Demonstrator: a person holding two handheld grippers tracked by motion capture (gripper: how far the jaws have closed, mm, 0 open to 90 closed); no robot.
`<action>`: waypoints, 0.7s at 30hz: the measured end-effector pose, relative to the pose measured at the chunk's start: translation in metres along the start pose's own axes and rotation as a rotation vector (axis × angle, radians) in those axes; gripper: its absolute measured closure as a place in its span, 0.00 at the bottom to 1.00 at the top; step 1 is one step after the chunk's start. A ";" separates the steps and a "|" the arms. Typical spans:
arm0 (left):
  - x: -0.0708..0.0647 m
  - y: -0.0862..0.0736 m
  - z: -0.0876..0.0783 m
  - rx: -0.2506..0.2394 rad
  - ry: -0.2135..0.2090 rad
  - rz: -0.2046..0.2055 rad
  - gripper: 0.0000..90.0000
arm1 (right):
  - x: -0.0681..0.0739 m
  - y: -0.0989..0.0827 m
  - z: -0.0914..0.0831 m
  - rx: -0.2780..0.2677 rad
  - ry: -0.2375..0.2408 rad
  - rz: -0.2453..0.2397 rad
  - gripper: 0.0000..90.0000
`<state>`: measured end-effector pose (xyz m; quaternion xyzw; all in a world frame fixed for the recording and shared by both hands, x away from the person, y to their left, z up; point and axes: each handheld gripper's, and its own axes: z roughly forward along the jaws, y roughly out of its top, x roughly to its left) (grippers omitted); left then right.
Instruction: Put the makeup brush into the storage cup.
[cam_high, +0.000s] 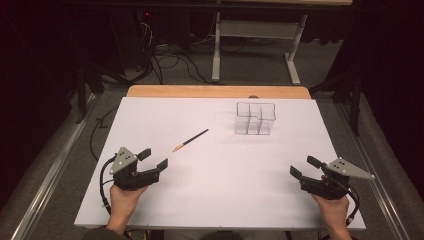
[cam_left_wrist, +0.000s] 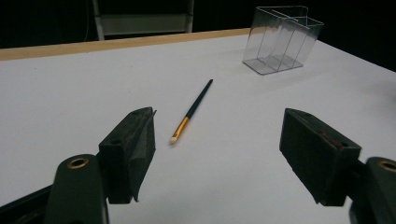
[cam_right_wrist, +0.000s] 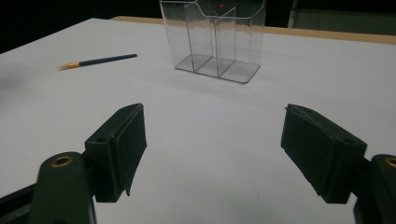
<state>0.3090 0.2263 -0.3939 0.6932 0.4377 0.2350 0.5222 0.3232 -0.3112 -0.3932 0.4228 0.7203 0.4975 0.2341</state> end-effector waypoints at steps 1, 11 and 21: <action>0.000 0.000 0.000 -0.002 0.000 0.000 0.30 | 0.000 0.000 0.000 -0.001 -0.001 -0.001 0.27; -0.003 0.001 0.003 -0.006 -0.011 0.004 0.30 | 0.001 0.000 0.001 0.001 0.005 -0.014 0.27; -0.006 0.003 0.006 -0.016 -0.026 -0.004 0.31 | 0.004 0.000 0.001 -0.003 0.008 -0.016 0.27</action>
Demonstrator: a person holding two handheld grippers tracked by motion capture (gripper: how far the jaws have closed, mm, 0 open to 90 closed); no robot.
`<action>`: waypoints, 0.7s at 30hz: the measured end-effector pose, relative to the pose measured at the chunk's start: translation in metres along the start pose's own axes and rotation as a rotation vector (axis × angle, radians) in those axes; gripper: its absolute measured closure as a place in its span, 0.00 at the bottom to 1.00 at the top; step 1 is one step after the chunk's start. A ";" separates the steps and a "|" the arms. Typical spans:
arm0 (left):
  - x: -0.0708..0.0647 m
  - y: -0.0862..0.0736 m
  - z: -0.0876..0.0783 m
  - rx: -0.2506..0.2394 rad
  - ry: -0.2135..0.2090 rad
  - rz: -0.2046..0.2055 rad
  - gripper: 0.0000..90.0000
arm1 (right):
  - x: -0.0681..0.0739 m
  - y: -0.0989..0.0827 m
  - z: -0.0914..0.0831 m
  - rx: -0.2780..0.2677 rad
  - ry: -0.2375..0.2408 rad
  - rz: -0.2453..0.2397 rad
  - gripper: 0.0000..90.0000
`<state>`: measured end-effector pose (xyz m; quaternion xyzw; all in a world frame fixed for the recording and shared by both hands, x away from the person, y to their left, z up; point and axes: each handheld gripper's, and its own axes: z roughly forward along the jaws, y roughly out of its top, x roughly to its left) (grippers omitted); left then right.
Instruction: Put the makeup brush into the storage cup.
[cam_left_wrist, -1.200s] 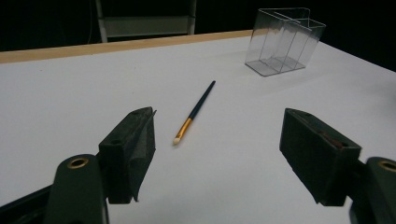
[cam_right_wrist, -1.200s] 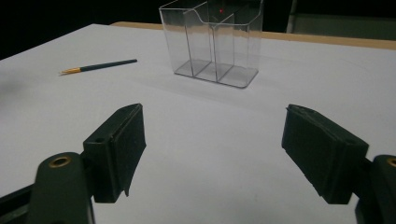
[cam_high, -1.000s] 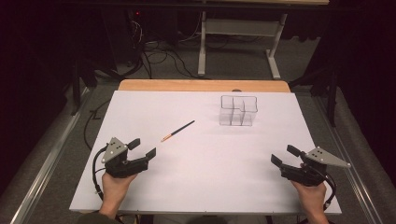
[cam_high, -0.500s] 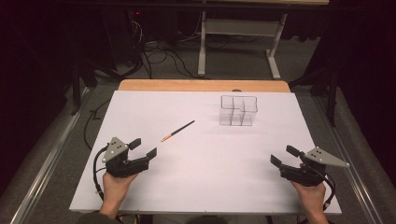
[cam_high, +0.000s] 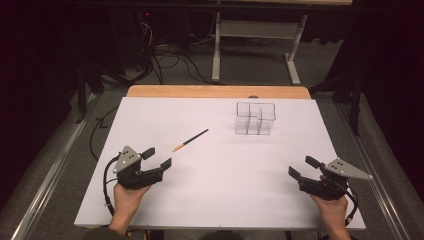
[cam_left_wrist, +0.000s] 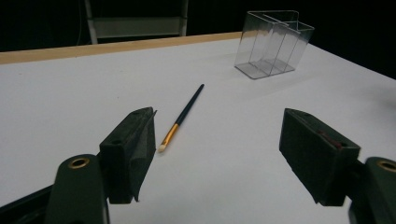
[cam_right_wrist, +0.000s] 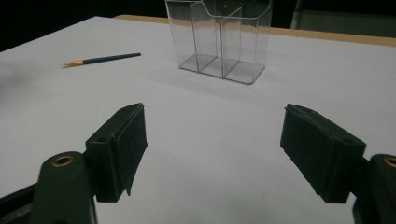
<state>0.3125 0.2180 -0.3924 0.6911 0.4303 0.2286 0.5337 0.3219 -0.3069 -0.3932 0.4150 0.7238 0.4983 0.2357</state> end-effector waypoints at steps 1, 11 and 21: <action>0.000 0.001 0.000 -0.004 -0.002 0.001 0.31 | 0.000 0.000 0.000 0.002 -0.001 -0.002 0.27; -0.003 0.008 0.007 -0.001 0.000 -0.003 0.31 | 0.000 0.000 0.000 -0.002 -0.002 0.001 0.27; -0.005 0.020 0.009 -0.002 -0.004 -0.003 0.31 | -0.001 0.000 -0.001 -0.007 -0.006 0.006 0.27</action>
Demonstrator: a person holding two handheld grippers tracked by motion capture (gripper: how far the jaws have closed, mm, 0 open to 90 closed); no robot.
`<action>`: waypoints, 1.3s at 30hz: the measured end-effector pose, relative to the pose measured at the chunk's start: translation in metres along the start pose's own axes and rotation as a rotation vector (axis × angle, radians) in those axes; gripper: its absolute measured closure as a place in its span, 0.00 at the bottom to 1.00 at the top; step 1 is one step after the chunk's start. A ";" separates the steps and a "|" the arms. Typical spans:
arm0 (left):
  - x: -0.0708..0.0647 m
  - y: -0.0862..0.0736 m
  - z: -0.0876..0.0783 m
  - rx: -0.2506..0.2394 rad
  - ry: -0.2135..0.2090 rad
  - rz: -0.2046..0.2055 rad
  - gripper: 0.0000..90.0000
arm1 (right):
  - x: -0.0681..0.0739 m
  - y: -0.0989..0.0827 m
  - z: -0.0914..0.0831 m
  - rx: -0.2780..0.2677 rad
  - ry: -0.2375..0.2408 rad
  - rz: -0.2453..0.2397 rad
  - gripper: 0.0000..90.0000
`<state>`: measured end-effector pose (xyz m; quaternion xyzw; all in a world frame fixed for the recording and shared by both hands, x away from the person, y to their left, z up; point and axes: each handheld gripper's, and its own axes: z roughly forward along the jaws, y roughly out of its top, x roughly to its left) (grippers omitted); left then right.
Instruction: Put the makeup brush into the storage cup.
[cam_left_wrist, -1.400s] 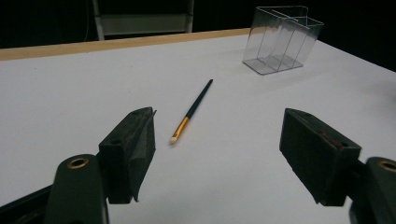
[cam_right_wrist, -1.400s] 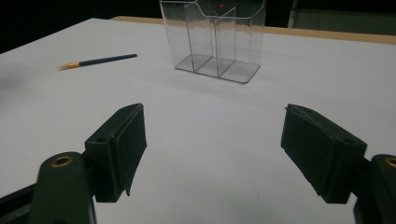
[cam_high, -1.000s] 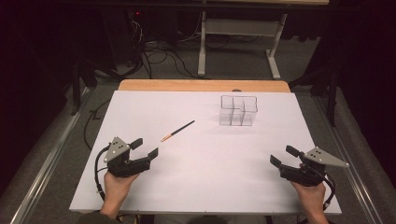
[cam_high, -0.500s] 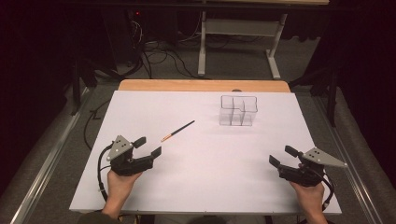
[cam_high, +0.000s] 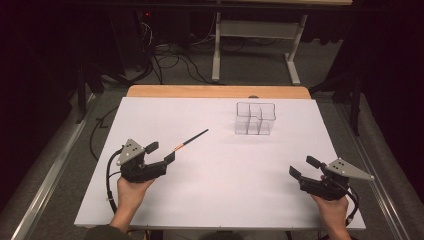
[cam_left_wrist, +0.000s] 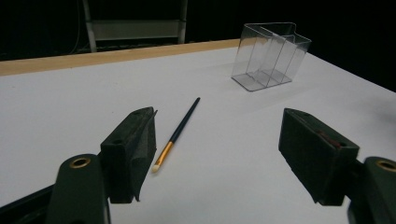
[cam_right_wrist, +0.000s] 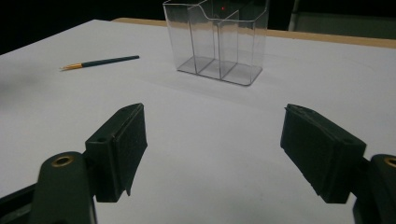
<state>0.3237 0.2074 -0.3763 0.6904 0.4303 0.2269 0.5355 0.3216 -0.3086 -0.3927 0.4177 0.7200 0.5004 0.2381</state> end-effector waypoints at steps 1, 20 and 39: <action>0.000 0.000 0.000 0.000 0.000 0.000 0.31 | 0.000 0.000 0.000 0.000 0.002 0.000 0.27; -0.008 0.019 0.022 0.002 -0.020 0.028 0.32 | 0.001 0.000 0.001 0.006 -0.006 -0.011 0.27; -0.014 0.034 0.042 0.008 -0.044 0.045 0.32 | 0.002 0.000 0.001 0.010 -0.014 -0.016 0.28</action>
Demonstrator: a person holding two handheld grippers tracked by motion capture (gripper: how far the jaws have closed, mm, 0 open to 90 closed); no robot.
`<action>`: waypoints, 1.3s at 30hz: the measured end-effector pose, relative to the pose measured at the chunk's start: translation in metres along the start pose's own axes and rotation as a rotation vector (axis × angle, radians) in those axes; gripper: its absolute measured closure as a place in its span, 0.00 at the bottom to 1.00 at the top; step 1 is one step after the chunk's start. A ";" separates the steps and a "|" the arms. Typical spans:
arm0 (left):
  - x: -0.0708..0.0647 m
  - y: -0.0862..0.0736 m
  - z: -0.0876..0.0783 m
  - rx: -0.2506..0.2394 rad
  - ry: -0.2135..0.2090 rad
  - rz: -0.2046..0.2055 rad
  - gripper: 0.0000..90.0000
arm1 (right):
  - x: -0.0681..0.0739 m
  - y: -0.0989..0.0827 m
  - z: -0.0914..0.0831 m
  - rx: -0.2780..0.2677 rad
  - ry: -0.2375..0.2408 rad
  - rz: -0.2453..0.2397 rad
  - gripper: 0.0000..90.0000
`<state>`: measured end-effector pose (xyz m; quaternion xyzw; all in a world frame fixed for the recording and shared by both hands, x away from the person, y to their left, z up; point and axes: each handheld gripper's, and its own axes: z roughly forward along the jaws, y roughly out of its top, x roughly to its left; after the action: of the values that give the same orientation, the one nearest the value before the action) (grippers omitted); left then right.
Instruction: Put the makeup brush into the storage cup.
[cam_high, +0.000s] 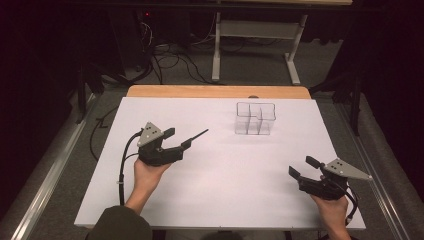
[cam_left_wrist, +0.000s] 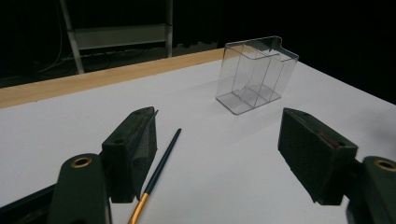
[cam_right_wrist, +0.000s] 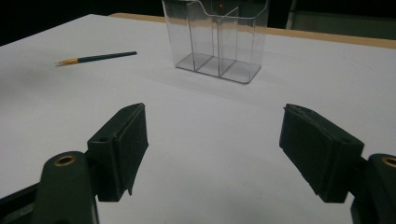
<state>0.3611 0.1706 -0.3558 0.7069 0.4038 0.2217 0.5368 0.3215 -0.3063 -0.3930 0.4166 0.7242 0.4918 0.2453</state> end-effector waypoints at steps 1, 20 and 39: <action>0.000 0.000 0.001 0.002 -0.001 0.000 0.32 | 0.000 0.000 0.000 -0.001 0.001 0.002 0.28; -0.004 0.014 0.021 0.017 -0.002 0.025 0.32 | 0.001 0.000 0.000 0.000 0.008 0.004 0.28; -0.003 0.026 0.044 0.038 0.013 0.027 0.32 | 0.001 0.000 0.000 -0.001 0.023 -0.003 0.28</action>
<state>0.4004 0.1400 -0.3451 0.7208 0.4018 0.2260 0.5176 0.3209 -0.3052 -0.3924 0.4098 0.7273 0.4964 0.2380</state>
